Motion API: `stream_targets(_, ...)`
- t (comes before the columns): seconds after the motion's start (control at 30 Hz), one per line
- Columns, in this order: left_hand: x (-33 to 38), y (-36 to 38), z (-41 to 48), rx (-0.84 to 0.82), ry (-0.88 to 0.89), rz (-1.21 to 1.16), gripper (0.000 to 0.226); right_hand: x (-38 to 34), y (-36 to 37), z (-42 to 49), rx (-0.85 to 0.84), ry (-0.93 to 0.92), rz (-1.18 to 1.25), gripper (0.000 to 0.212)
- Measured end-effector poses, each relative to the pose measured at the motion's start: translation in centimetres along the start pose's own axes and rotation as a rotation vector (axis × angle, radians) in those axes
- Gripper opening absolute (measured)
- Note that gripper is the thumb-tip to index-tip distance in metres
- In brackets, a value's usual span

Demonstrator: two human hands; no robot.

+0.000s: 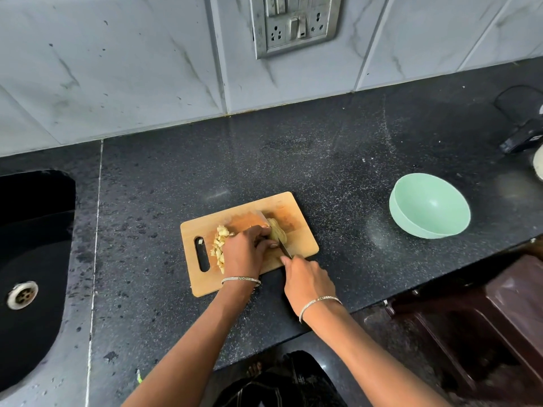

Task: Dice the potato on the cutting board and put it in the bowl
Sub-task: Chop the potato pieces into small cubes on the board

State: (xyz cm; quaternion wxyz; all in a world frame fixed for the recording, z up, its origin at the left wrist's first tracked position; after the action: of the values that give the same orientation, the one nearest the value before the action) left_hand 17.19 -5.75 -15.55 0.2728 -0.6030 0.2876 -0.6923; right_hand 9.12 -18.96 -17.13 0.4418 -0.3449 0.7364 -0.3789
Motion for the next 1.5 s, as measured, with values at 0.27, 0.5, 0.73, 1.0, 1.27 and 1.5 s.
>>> stream_targets(0.27, -0.1, 0.0, 0.0, -0.023, -0.014, -0.022, 0.019, 3.6, -2.3, -4.6, -0.055, 0.027, -0.031, 0.048)
stream_targets(0.5, -0.3, -0.4, -0.5, 0.031, -0.022, -0.049, 0.015, 0.6, -2.8, -2.9, 0.004, -0.055, 0.025, 0.045)
stream_targets(0.73, -0.1, -0.6, -1.1, 0.072, -0.029, -0.044, 0.017, -0.5, -3.2, -3.1, 0.102, -0.092, -0.08, 0.043)
stream_targets(1.0, -0.7, 0.1, -0.9, 0.02, -0.046, -0.099, 0.019, -0.8, -2.5, -2.7, 0.101, -0.104, -0.162, 0.043)
stream_targets(1.27, -0.2, -0.2, -0.6, 0.016, -0.023, 0.0, 0.014, -1.7, -1.5, 0.0, 0.046, -0.074, -0.083, 0.042)
stream_targets(1.5, -0.1, -0.4, -0.7, 0.048, -0.046, 0.028, 0.013, -1.0, -0.4, 0.2, 0.007, -0.031, -0.066, 0.042)
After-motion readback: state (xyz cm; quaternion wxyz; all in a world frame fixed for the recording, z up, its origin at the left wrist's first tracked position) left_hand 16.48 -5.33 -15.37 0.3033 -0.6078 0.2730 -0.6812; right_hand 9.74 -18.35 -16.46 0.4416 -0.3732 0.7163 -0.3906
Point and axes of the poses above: each hand's wrist, its own z-axis towards the middle knuckle, its own y-axis out of the palm, x = y × z, the point moved 10 cm from there along z, towards the middle knuckle, and after that the axes turned 4 degrees about z, right-handed, at the moved point
